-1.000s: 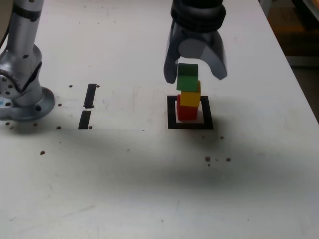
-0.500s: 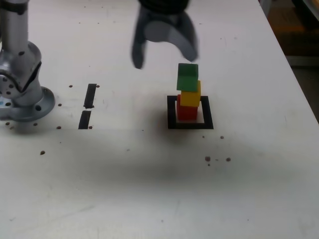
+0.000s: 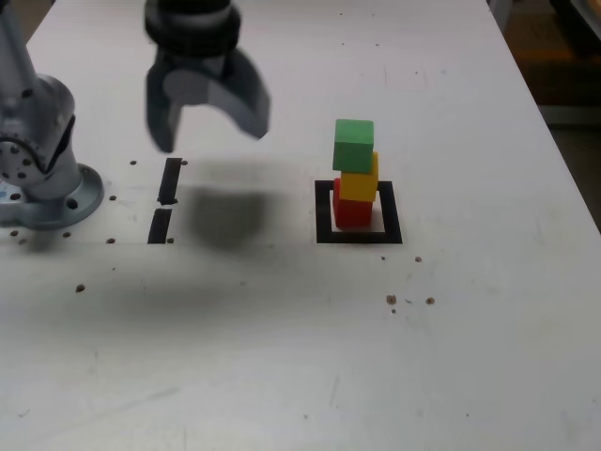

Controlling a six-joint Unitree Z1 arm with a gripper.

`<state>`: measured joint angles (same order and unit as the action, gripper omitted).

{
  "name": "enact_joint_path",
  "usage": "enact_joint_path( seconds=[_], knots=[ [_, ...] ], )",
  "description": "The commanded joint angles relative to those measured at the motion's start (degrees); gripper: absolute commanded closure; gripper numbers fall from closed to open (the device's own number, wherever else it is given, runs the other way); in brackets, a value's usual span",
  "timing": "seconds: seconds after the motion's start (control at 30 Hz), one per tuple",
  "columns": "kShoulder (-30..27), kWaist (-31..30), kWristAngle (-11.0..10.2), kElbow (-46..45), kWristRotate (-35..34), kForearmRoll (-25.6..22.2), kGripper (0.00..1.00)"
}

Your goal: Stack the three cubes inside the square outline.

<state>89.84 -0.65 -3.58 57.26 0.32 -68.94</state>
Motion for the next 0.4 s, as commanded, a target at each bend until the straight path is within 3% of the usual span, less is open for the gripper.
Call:
enact_joint_path(
  seconds=[0.0, 0.17, 0.37],
  knots=[
    [0.2, 0.1, 0.6, -1.8, 0.1, 1.9, 0.0],
    [0.4, 0.2, 2.2, -6.3, 0.3, 6.2, 0.01],
    [-0.1, 0.2, 2.9, -9.3, 0.6, 7.6, 0.01]
  ],
)
